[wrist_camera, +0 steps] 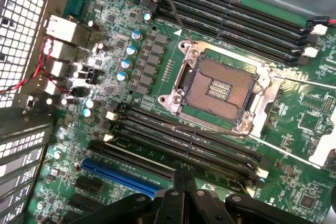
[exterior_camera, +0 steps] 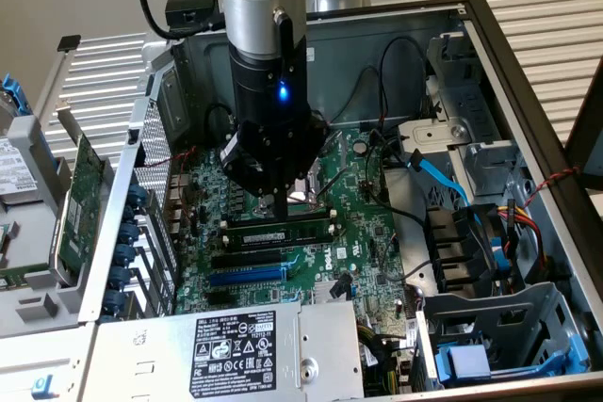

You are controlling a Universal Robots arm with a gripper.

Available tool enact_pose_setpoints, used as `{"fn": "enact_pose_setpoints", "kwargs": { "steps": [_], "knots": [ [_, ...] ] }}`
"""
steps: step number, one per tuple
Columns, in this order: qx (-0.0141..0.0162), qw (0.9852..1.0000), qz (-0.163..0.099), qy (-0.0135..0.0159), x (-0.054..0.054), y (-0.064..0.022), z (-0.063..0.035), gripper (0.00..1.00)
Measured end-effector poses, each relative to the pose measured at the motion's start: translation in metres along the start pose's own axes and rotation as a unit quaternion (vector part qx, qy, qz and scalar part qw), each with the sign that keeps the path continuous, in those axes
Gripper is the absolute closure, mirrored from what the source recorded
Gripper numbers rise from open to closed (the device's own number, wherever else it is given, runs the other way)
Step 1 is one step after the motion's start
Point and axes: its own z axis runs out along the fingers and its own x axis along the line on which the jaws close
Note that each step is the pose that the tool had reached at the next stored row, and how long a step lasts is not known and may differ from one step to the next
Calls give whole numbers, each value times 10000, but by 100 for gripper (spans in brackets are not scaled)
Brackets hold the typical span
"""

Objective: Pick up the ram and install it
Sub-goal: 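Press down the ram until it locks into place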

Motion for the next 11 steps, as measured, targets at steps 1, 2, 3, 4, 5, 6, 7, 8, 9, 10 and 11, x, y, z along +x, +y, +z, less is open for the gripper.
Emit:
{"fn": "enact_pose_setpoints", "kwargs": {
  "steps": [1, 2, 3, 4, 5, 6, 7, 8, 9, 10, 11],
  "knots": [
    [5, 10000, 46, -16, 0, 0, 0, 89],
    [6, 9999, 97, -27, -1, 0, 0, 89],
    [7, 9999, 150, -33, -1, 0, 1, 89],
    [6, 9998, 214, -34, -1, 0, 0, 89],
    [4, 9996, 281, -32, 0, 0, 0, 89],
    [3, 9994, 348, -30, 0, 0, -1, 89],
    [0, 9991, 412, -29, 0, 0, 0, 89],
    [-1, 9989, 477, -27, 0, 0, -1, 89],
    [-3, 9985, 541, -27, 0, 0, -1, 89],
    [-4, 9982, 603, -27, 0, 0, -1, 89],
    [-6, 9978, 660, -28, 0, 0, -1, 89]
  ]
}}
